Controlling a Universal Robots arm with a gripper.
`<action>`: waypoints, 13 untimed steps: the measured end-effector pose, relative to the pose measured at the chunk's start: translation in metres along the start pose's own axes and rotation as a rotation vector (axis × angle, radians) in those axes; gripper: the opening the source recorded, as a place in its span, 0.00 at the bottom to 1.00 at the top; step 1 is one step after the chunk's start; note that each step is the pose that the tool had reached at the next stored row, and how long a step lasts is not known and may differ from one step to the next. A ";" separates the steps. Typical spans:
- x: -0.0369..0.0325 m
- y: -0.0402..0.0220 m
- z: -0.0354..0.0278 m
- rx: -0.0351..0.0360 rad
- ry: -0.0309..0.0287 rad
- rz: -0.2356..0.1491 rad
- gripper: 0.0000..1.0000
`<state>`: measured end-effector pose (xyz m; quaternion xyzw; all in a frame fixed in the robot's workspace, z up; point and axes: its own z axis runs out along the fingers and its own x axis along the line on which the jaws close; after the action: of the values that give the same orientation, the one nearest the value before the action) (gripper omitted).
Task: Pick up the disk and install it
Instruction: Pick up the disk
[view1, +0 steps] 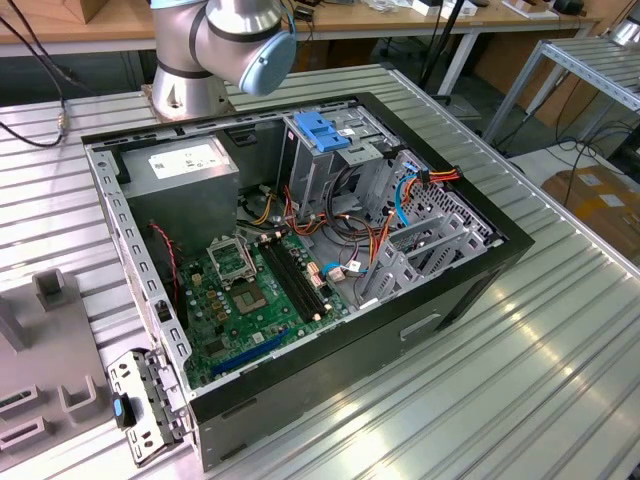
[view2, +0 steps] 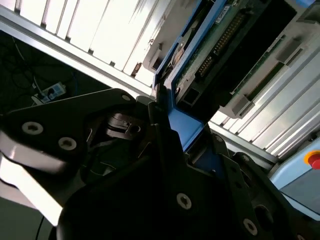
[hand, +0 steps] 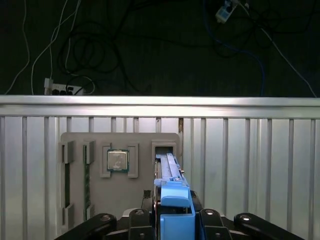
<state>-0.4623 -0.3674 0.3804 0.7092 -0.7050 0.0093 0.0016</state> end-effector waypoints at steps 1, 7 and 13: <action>0.0001 -0.0001 -0.0044 0.0001 0.0000 0.000 0.37; 0.0005 -0.0004 -0.0312 0.0000 0.0000 0.000 0.37; 0.0010 -0.0007 -0.0649 0.0001 -0.0001 0.000 0.37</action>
<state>-0.4622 -0.3674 0.4453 0.7092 -0.7050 0.0093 0.0015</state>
